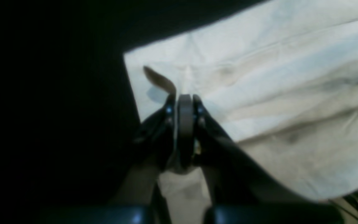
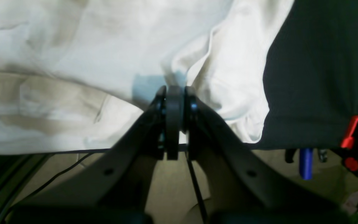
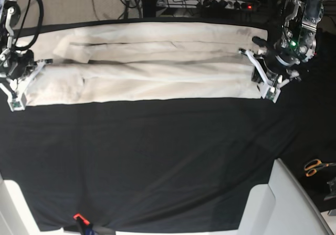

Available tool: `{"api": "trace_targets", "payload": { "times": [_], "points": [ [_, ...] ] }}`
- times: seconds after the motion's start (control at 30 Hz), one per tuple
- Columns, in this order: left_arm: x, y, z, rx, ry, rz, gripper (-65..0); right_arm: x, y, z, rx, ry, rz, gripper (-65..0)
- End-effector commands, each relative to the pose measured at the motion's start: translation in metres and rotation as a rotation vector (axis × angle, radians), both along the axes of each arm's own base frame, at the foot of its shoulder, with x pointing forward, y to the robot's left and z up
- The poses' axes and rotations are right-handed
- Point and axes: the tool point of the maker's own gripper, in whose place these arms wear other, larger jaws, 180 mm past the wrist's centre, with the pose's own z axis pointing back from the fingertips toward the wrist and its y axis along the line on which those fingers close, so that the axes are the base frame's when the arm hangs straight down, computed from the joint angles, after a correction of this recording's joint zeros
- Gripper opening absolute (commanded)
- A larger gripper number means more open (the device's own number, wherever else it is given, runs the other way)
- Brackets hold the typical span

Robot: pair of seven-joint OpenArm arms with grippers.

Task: Fold the T-shirt properly
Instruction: 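Lift both side edges and fold them toward the folded shoulder strip, then lower the folded edge onto the shirt and open the right gripper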

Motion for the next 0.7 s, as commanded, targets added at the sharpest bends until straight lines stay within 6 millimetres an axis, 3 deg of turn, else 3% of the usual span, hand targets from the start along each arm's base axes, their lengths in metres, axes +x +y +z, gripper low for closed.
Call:
{"api": "trace_targets", "payload": {
  "times": [0.0, 0.17, 0.27, 0.5, 0.67],
  "points": [
    [0.002, 0.004, 0.005, 0.013, -0.017, -0.003, -65.0, 0.003, -0.003, 0.005, -0.013, -0.021, -0.003, -63.2],
    [-0.007, 0.003, 0.0, 0.008, 0.003, -0.002, -65.0, 0.0, -0.003, 0.003, -0.01, -0.014, -0.008, -63.2],
    [-0.013, 0.0, -0.006, 0.002, 0.019, 0.003, -65.0, -0.004, -0.013, 0.004, -0.015, -0.016, -0.047, -63.2],
    [-0.027, -0.002, -0.029, 0.064, 0.061, 0.012, -65.0, -0.013, -0.024, -0.025, 0.009, 0.013, -0.08, -63.2],
    [-0.031, -0.011, -0.033, 0.083, 0.068, -0.014, -65.0, -0.015, -0.023, -0.035, 0.022, 0.017, -0.083, -63.2]
  ]
}}
